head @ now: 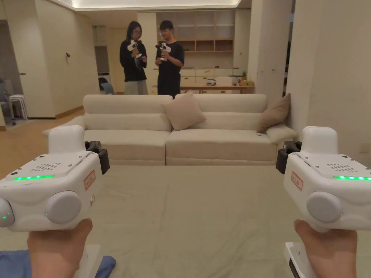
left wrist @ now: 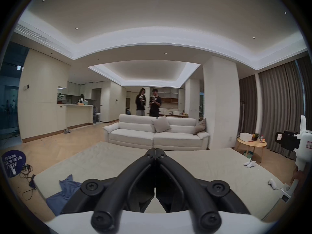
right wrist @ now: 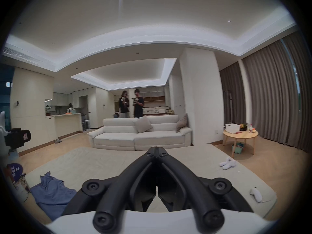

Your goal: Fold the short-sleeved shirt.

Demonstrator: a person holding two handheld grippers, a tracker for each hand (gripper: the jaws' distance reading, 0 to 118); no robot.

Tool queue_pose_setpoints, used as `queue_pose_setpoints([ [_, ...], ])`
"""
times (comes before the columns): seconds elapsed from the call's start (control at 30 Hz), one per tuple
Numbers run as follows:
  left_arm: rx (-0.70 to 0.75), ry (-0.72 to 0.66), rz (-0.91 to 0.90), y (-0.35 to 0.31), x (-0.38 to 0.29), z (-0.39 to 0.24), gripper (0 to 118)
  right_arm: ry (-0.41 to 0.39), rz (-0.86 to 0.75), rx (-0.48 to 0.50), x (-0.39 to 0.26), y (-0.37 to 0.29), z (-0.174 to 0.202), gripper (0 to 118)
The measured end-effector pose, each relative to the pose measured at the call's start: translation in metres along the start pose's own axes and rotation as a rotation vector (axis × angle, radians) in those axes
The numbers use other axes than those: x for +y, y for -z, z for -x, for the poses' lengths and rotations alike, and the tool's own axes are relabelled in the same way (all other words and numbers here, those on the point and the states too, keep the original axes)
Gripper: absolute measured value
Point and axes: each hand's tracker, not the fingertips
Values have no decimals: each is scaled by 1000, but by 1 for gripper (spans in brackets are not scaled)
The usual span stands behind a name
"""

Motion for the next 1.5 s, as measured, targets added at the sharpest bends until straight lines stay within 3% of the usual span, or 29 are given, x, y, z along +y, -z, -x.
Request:
queue_pose_setpoints([
  [0.17,266,35,-21,-66,9,86,0,-3,43,290,-5,23,107,0],
  [0.33,594,30,-45,-170,11,182,0,-49,91,617,-20,12,252,0],
  [0.43,707,-11,-28,-222,7,226,0,-72,118,796,-31,-14,324,0],
  [0.57,758,-27,12,-244,-5,264,0,-60,144,931,-44,-29,377,0],
  [0.7,665,-36,151,-200,-27,287,0,-107,185,919,-63,-7,392,0],
  [0.8,483,-112,318,-134,-63,303,0,-129,249,866,-83,25,380,0],
  [0.87,423,-122,439,-84,-93,307,0,-103,290,828,-97,45,366,0],
  [1.0,292,-171,608,21,-161,313,3,-139,353,757,-126,89,346,0],
  [1.03,260,-207,648,44,-178,313,23,-133,385,740,-134,101,340,0],
  [1.1,248,-209,741,87,-206,315,80,-117,415,713,-147,119,328,0],
  [1.13,263,-182,779,106,-220,313,94,-120,421,698,-153,124,321,0],
  [1.3,230,-155,911,175,-287,314,94,-139,469,639,-177,146,286,0],
  [1.4,273,-171,1110,201,-330,316,94,-133,494,600,-189,153,267,0],
  [1.43,285,-169,1158,205,-342,316,99,-128,504,587,-193,156,261,0],
  [1.5,278,-137,1069,201,-332,307,98,-123,521,571,-198,159,250,0],
])
